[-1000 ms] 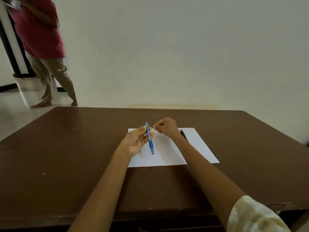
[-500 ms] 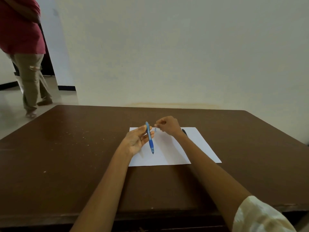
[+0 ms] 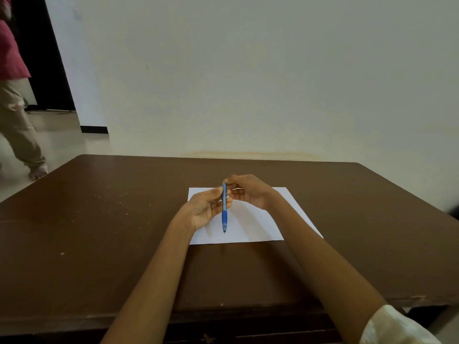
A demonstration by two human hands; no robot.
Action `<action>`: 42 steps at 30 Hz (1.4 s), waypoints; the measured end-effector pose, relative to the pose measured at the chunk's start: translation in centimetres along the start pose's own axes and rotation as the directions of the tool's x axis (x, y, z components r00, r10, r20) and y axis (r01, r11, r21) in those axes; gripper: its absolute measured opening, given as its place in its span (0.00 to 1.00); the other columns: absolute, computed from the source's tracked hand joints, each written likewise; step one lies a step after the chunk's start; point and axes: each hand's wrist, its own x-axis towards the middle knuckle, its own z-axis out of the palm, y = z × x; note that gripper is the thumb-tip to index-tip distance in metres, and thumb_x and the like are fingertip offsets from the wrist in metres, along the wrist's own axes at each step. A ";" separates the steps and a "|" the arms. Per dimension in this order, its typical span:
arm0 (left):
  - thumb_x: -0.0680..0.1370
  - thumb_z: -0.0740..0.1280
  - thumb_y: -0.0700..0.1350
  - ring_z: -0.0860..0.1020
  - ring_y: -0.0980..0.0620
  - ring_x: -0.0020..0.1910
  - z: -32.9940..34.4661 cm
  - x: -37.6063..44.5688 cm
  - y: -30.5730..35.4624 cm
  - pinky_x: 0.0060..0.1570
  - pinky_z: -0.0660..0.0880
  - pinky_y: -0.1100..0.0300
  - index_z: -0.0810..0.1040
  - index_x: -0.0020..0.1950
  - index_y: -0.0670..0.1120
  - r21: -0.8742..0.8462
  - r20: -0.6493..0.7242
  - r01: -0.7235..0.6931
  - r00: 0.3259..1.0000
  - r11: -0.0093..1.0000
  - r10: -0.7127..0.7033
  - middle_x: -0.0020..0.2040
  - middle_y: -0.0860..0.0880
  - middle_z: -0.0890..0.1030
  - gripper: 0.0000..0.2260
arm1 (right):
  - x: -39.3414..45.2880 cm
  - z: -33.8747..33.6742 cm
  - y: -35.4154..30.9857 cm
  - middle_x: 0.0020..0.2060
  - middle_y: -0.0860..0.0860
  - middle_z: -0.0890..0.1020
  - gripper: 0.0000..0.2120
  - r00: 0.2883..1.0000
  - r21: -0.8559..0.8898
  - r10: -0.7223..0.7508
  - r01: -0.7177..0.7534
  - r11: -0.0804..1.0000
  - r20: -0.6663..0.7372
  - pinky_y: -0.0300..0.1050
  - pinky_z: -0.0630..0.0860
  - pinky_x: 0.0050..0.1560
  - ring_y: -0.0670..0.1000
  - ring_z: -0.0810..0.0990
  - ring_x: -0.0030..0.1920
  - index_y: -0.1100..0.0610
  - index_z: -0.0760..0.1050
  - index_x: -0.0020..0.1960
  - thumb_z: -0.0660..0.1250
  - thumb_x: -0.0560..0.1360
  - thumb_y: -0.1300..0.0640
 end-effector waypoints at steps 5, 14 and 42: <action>0.77 0.65 0.40 0.84 0.50 0.34 0.2 0.2 0.0 0.33 0.81 0.60 0.80 0.48 0.39 -0.015 0.004 -0.018 1.000 1.000 0.018 0.37 0.45 0.85 0.06 | 0.4 0.9 -0.2 0.35 0.53 0.79 0.10 0.993 0.027 0.004 -0.001 1.000 -0.114 0.39 0.77 0.43 0.48 0.76 0.36 0.60 0.78 0.40 0.62 0.76 0.58; 0.77 0.64 0.39 0.84 0.50 0.34 -0.2 0.0 0.3 0.36 0.82 0.59 0.79 0.48 0.39 -0.035 -0.056 -0.044 0.998 0.998 0.042 0.44 0.42 0.82 0.06 | 1.8 -1.5 0.6 0.31 0.51 0.78 0.07 0.889 -0.272 -0.238 0.135 0.953 -0.391 0.37 0.74 0.35 0.47 0.74 0.32 0.63 0.80 0.41 0.68 0.74 0.60; 0.78 0.64 0.40 0.84 0.49 0.35 -0.7 1.0 0.0 0.34 0.81 0.59 0.79 0.49 0.40 -0.032 -0.121 -0.042 0.992 0.999 0.038 0.44 0.43 0.82 0.06 | 6.2 -1.8 2.1 0.48 0.57 0.84 0.08 0.906 -0.771 -0.331 0.007 0.637 -0.266 0.38 0.72 0.48 0.53 0.82 0.50 0.64 0.82 0.49 0.65 0.76 0.63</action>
